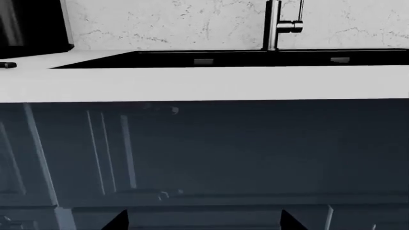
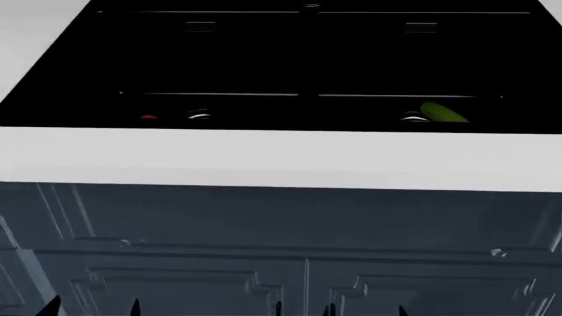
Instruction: Pick the vegetables from the sink and place them on the cutting board.
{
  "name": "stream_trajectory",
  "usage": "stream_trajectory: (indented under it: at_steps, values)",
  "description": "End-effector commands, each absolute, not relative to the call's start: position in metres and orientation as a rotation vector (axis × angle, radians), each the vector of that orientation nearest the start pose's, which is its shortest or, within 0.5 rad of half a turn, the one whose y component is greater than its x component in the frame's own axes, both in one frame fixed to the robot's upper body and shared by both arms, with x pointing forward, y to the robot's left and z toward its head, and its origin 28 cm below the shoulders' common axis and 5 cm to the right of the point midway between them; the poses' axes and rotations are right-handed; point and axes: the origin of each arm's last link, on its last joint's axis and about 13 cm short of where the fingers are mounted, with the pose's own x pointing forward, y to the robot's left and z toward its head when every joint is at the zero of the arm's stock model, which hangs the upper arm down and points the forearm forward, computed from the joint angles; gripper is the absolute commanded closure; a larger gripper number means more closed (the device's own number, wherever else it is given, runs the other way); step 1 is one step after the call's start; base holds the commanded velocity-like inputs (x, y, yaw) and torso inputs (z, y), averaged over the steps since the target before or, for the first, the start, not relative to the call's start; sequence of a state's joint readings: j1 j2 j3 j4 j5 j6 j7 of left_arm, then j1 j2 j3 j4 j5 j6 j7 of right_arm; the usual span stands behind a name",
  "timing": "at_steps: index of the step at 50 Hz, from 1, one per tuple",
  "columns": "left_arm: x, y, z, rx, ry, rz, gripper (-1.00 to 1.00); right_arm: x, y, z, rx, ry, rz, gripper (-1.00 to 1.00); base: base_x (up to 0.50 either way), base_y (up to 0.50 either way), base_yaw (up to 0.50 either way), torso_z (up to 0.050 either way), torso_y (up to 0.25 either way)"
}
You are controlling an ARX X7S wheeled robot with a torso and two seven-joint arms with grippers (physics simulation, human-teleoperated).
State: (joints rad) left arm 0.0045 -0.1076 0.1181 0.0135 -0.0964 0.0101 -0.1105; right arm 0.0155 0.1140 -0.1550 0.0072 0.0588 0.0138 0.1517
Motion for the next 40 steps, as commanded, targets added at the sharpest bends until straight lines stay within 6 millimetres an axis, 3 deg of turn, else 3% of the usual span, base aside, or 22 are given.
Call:
stream_trajectory:
  at_steps: [1,4,8,13,21,32,35,40]
  values:
    - [0.208,0.206,0.015,0.010,-0.006,-0.005,-1.00,0.211,-0.097,0.011,-0.006,0.013,-0.021,-1.00,0.00,0.00,0.00,0.000,0.000]
    - [0.209,0.205,0.017,0.014,0.026,-0.018,-1.00,0.210,-0.098,0.025,-0.124,0.058,-0.069,-1.00,0.00,0.00,0.00,0.000,0.000]
    - [0.214,0.208,0.036,0.178,-0.064,-0.066,-1.00,0.201,-0.115,0.067,-0.101,0.024,-0.003,-1.00,0.00,0.00,0.00,0.000,0.000]
    - [0.240,0.221,0.071,0.090,-0.079,-0.050,-1.00,0.213,-0.137,0.130,-0.169,-0.052,-0.060,-1.00,0.00,0.00,0.00,0.010,0.000]
    - [0.278,0.227,0.132,0.122,-0.149,-0.017,-1.00,0.234,-0.157,0.186,-0.234,-0.075,-0.095,-1.00,0.00,0.00,0.00,0.050,0.000]
    - [0.343,0.228,0.161,0.199,-0.032,0.003,-1.00,0.291,-0.179,0.240,-0.240,-0.010,-0.152,-1.00,0.00,0.00,0.00,0.050,0.000]
    - [0.364,0.231,0.166,0.198,0.009,0.023,-1.00,0.312,-0.183,0.234,-0.264,0.087,-0.145,-1.00,0.00,0.00,0.00,0.050,0.000]
    - [0.385,0.236,0.179,0.191,0.046,0.047,-1.00,0.330,-0.186,0.224,-0.320,0.155,-0.125,-1.00,0.00,0.00,0.00,0.050,0.000]
